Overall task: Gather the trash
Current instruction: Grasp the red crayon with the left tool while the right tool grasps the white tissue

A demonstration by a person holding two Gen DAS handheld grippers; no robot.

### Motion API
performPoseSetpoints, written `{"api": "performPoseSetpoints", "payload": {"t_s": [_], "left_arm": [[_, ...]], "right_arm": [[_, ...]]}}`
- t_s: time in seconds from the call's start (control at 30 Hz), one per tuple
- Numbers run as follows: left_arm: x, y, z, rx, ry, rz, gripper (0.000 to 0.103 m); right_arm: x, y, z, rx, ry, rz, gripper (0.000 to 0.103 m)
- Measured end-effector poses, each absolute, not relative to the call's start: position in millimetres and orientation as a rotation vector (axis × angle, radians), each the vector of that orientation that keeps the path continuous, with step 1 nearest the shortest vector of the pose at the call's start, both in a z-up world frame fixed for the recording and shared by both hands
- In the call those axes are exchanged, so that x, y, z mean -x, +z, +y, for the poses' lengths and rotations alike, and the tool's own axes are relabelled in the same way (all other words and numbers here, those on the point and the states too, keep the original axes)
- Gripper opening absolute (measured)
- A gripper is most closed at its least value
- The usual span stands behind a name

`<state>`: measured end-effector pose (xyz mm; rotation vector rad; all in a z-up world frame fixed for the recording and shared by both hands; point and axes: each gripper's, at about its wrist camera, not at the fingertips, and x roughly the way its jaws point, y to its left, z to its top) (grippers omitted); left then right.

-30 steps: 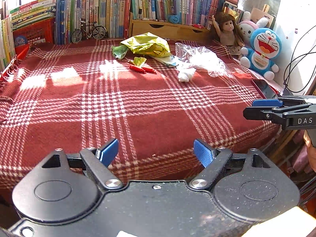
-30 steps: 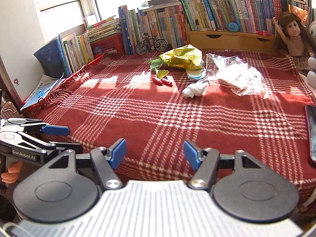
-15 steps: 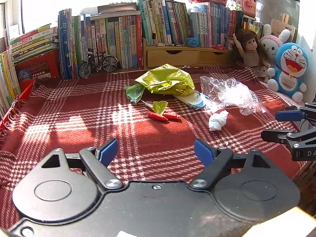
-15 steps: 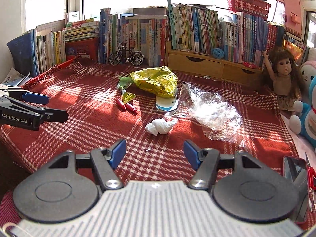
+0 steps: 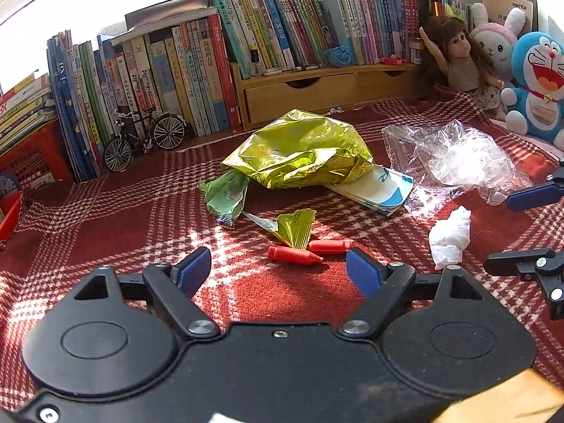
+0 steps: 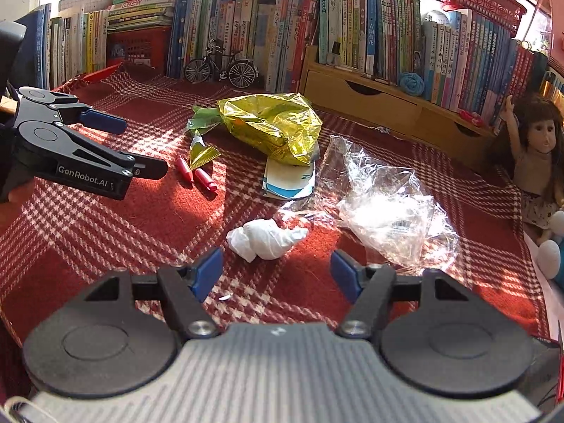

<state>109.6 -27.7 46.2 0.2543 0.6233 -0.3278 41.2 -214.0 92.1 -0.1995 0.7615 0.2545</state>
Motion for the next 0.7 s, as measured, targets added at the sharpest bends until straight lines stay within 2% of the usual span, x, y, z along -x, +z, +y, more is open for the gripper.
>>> {"api": "performPoseSetpoints", "payload": {"t_s": [0.37,0.43,0.6,0.7], "left_arm": [[-140,19,-45,-0.28,-0.363,0.69,0.072],[-142,16,-46,-0.276,-0.374,0.696,0.067],[-141,13,-45,-0.237,-0.404,0.7,0.047],[-139,15,-46,-0.236,-0.405,0.697,0.042]], "right_arm": [[-74,77,-214,0.202,0.298,0.793,0.079],[-78,74,-212,0.204,0.312,0.799,0.079],[-83,69,-209,0.194,0.338,0.807,0.078],[-82,67,-207,0.187,0.359,0.812,0.077]]}}
